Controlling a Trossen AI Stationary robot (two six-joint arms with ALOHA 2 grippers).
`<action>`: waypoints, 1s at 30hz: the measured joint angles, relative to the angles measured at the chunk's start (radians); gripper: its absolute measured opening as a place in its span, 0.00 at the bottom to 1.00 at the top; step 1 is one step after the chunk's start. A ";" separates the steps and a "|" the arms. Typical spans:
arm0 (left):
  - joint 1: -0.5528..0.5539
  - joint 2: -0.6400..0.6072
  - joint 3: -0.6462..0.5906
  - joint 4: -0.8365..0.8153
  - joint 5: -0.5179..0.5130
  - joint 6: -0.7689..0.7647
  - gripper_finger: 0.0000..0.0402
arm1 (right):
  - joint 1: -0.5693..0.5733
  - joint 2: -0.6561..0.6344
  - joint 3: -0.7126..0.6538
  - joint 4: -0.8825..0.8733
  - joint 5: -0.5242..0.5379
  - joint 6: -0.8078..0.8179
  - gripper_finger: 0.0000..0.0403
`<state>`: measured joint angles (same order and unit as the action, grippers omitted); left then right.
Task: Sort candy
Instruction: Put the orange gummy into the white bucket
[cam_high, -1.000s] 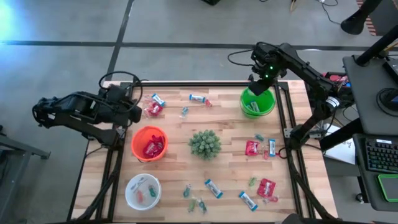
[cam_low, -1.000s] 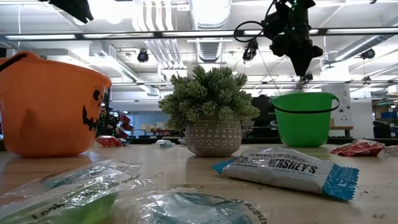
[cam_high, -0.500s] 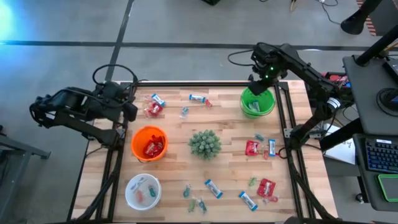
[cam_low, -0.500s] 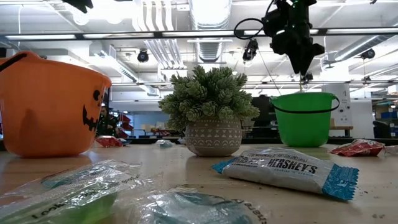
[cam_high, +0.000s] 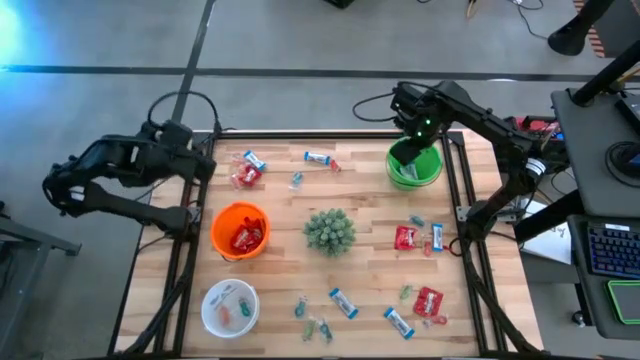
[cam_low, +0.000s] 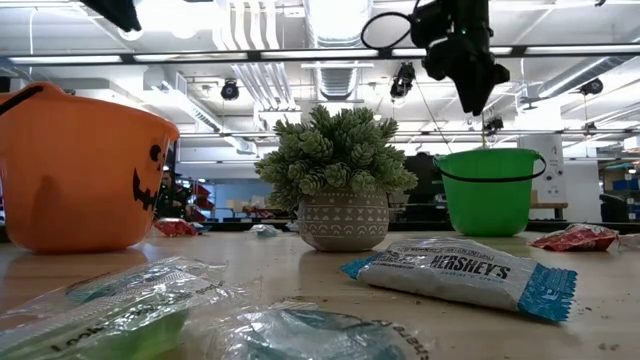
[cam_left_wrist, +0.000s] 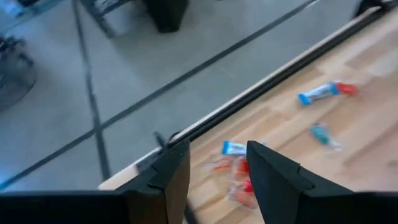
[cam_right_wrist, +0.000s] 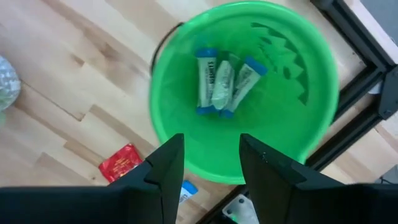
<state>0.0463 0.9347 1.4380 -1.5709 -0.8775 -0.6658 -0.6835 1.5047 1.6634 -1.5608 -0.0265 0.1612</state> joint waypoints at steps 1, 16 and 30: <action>0.038 -0.007 0.000 0.000 0.010 0.022 0.35 | 0.011 0.000 0.000 0.001 0.000 0.004 0.36; 0.649 0.039 0.000 0.109 0.405 0.463 0.35 | 0.077 0.002 0.001 0.102 -0.003 0.198 0.36; 0.923 0.153 -0.014 0.219 0.730 0.774 0.35 | 0.126 0.002 0.001 0.105 0.001 0.232 0.36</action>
<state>0.9696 1.0876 1.4242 -1.3523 -0.1478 0.1087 -0.5571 1.5066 1.6646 -1.4562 -0.0257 0.3927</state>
